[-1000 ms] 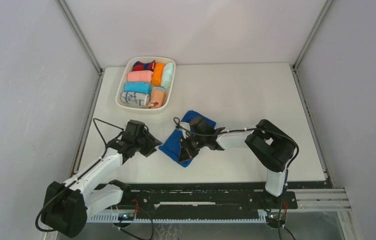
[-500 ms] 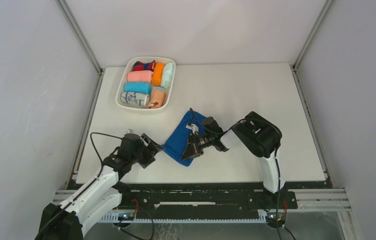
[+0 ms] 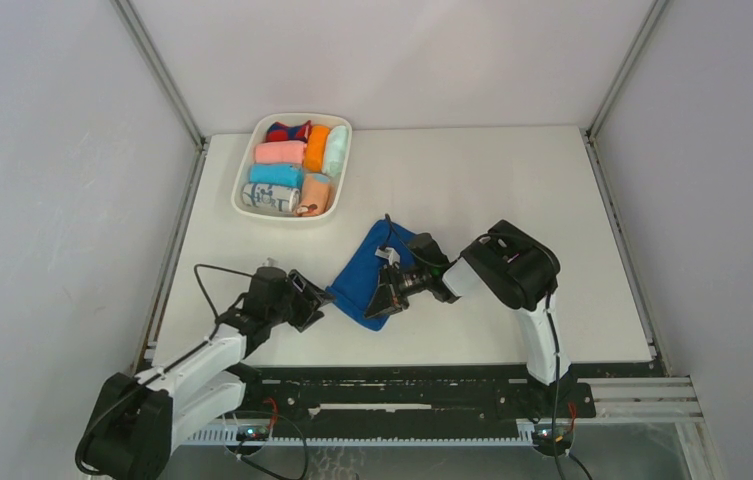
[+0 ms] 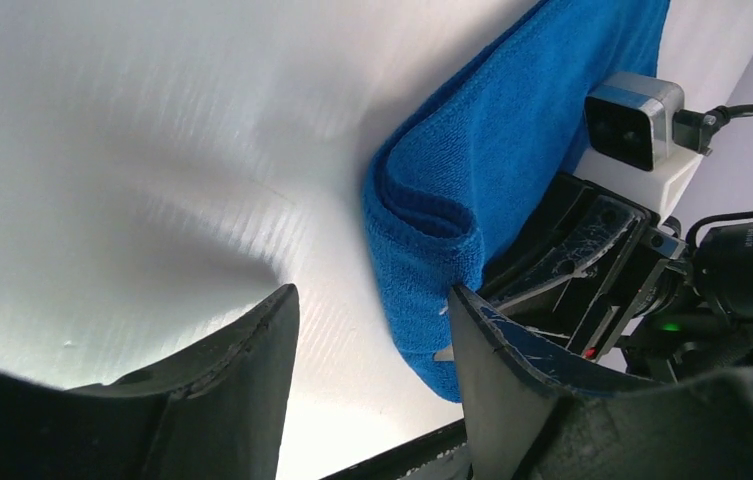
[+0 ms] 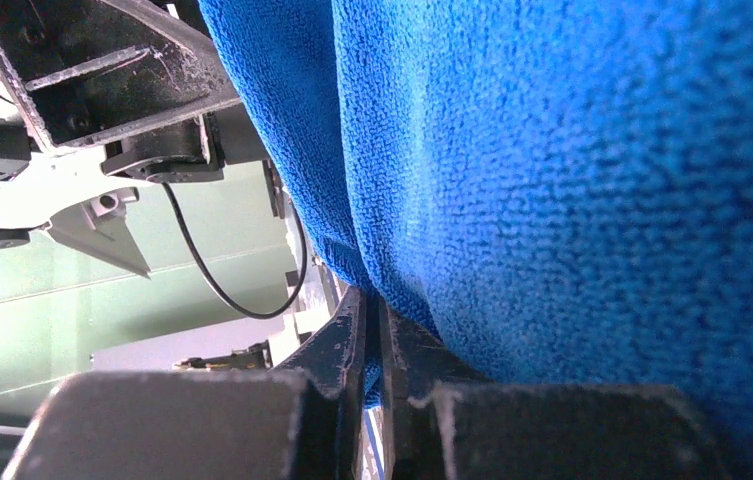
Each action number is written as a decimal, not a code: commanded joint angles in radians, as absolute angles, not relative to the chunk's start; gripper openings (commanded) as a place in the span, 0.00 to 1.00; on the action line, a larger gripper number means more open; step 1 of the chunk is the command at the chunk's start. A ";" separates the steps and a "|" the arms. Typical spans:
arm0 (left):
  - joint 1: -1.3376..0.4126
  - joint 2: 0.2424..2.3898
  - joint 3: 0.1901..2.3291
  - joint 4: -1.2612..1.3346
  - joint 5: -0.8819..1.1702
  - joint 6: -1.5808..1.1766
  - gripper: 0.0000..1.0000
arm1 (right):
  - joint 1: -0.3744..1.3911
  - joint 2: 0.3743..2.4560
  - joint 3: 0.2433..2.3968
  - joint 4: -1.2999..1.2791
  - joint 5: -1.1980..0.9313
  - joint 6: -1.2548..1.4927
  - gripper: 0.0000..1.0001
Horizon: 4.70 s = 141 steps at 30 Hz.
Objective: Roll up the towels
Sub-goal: Roll the towel at the center of the board.
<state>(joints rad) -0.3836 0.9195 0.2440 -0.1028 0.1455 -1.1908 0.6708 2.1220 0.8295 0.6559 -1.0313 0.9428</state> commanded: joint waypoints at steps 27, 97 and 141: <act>-0.381 1.110 0.192 0.183 0.188 -1.240 0.58 | 0.661 2.193 0.836 0.711 -1.026 0.995 0.00; -0.435 1.310 0.483 -0.245 0.099 -1.110 0.18 | 1.273 1.749 1.148 -0.279 0.286 -0.004 0.47; -0.426 1.305 0.502 -0.299 0.069 -1.106 0.20 | 1.213 1.841 1.104 -0.398 0.118 0.086 0.10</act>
